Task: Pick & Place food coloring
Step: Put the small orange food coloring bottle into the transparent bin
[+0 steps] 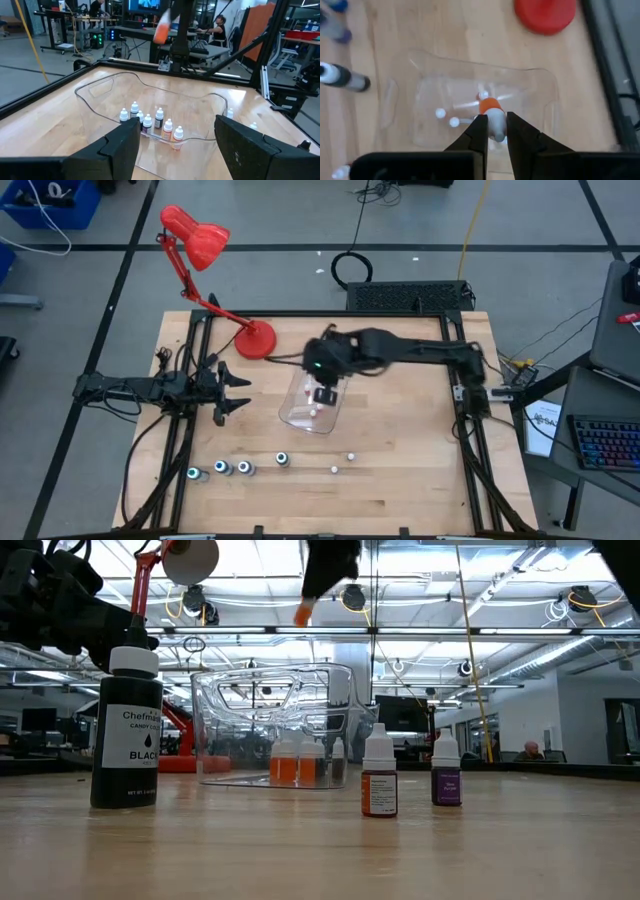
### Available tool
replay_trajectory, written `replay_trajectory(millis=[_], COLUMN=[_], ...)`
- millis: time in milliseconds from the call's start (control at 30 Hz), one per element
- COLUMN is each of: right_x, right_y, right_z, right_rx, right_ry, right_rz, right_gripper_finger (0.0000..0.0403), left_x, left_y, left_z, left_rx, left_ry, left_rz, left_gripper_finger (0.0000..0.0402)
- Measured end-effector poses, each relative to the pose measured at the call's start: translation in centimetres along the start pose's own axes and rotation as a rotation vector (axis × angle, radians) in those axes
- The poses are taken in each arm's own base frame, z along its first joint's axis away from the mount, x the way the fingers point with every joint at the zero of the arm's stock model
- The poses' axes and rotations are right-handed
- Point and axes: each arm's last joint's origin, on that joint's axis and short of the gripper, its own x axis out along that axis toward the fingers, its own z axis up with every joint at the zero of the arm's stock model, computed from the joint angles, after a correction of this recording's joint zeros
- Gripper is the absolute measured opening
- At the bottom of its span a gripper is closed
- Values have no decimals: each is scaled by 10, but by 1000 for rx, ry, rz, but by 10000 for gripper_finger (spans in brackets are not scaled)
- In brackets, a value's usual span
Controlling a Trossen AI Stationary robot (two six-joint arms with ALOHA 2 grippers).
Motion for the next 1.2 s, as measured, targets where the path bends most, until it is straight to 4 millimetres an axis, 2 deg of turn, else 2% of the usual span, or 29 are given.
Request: replay_trajectory(millis=[233, 400, 567, 800, 1200], right_x=[66, 99, 110, 114, 156], right_y=[-14, -26, -49, -75, -79], right_z=[-1, -10, -12, -9, -31], right_rx=[-32, -44, -13, 21, 8], right_ry=[208, 333, 360, 321, 364], right_rz=[49, 34, 17, -3, 53], right_gripper_finger=[36, 36, 36, 36, 36], left_x=[0, 0, 0, 0, 0], left_y=[0, 0, 0, 0, 0], left_z=[0, 0, 0, 0, 0], left_rx=[0, 0, 0, 0, 0], left_ry=[1, 0, 0, 0, 0], left_rz=[0, 0, 1, 1, 1], left_gripper_finger=[253, 253, 253, 253, 253])
